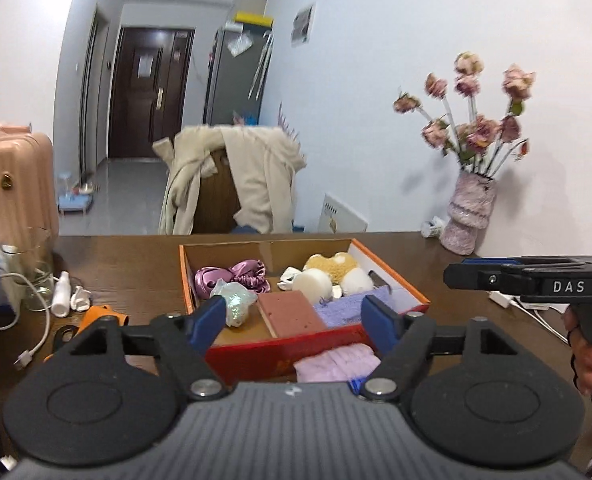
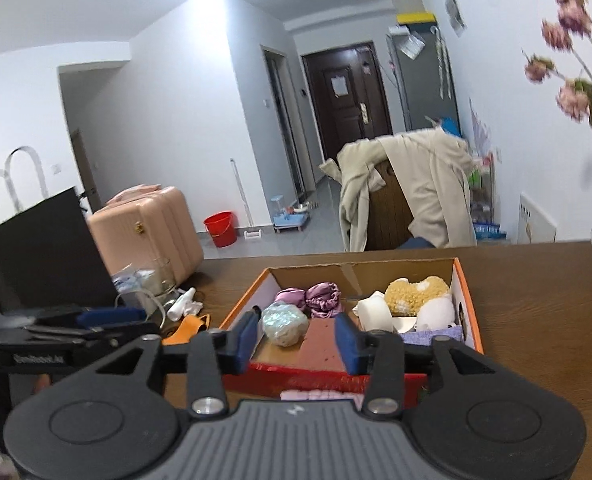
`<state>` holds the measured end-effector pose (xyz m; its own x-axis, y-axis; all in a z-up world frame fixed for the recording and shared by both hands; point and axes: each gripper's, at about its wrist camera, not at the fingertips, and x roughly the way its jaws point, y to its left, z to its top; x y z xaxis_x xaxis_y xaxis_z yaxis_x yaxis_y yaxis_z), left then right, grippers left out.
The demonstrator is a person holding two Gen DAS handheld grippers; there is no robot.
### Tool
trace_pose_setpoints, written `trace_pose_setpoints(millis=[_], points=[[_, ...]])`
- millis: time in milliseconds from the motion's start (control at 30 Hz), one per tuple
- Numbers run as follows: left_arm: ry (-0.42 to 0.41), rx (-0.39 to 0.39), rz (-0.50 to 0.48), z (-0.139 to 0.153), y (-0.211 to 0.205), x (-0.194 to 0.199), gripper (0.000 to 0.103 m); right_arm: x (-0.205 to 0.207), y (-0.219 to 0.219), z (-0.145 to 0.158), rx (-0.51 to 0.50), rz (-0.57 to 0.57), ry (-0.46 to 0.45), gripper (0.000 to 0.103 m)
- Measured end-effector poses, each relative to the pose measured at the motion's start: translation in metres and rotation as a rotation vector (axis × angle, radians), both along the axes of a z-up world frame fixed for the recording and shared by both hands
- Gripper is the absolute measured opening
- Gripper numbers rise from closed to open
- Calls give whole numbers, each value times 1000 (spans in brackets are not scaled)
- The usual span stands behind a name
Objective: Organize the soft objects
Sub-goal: 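Move both tools back out of the box toward the table items, then close both tools on the blue carton beside the lilac towel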
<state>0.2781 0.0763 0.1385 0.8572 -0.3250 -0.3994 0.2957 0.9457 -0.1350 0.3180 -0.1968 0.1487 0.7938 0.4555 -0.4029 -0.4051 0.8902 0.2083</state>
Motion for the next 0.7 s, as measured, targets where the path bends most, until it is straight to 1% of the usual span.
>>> trace_pose_setpoints(millis=[33,133,200,233,333,400,467,533,600,700], points=[[-8,-1,2,-2,2,-13,79,-12,1,-1,-15,-1,-18,55],[-32,-15,27,-7,10,-46,86,-44,2,-5,-43,0,-58,58],[-48,-22,52,-15,14,-68,91,-66,2,-12,-41,0,-71,62],[-53,-19,63,-20,16,-78,92,-75,2,-16,-41,4,-72,64],[-43,-20,103,-39,23,-106,95,-103,0,-27,-45,1,-81,66],[-20,-51,113,-49,29,-124,97,-121,-2,-36,-43,-11,-87,68],[-18,-73,128,-56,34,-141,99,-135,-3,-46,-44,-27,-94,70],[-20,-84,147,-60,37,-156,101,-148,-5,-57,-35,-37,-82,71],[-15,-80,143,-64,38,-166,101,-158,-7,-66,-8,-40,-59,73],[-4,-63,134,-69,36,-169,102,-168,-11,-77,6,-46,-34,74]])
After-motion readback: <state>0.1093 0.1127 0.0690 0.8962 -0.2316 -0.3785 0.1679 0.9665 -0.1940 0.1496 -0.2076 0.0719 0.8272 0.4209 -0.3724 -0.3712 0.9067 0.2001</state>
